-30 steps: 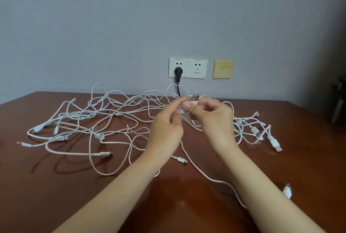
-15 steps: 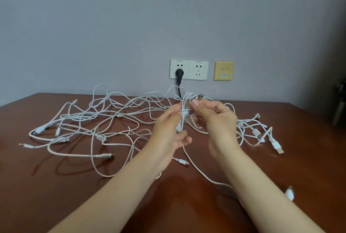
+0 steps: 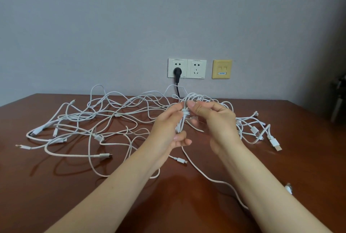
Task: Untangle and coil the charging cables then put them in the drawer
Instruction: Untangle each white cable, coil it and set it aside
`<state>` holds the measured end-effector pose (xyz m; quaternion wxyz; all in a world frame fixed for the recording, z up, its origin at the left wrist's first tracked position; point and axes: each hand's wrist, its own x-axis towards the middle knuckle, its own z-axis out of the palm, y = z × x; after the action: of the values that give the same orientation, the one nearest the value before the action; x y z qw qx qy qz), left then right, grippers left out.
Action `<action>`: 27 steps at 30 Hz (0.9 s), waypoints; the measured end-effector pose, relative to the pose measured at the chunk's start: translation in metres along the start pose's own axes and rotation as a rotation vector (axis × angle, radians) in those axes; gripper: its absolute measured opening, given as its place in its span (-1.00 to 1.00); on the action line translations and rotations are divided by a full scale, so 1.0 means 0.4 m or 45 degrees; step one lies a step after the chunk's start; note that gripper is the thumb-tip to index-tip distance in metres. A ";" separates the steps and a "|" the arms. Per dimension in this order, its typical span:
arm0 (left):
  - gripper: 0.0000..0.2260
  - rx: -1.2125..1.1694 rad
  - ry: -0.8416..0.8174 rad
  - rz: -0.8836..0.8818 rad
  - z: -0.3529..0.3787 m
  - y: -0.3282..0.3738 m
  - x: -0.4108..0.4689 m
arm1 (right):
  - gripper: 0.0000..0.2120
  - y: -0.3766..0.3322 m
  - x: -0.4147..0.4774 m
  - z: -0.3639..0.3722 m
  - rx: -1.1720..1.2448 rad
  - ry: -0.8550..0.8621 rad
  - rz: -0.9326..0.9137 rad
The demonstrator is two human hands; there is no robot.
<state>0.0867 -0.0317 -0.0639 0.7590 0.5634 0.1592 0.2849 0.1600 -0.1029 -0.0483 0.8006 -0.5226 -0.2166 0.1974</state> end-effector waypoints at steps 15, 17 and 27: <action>-0.70 0.567 -0.057 0.384 -0.017 -0.011 0.018 | -0.92 0.010 -0.001 -0.011 -0.218 0.019 -0.072; -0.68 0.650 -0.049 0.456 -0.019 -0.015 0.019 | -0.92 0.009 0.005 -0.015 -0.244 0.030 -0.122; -0.69 0.454 -0.132 0.366 -0.017 0.006 0.007 | -0.79 0.028 0.031 -0.020 -0.241 0.133 -0.259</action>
<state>0.0845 -0.0244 -0.0635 0.6061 0.7194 0.0859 0.3282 0.1739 -0.0980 -0.0599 0.7738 -0.5807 -0.2442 0.0665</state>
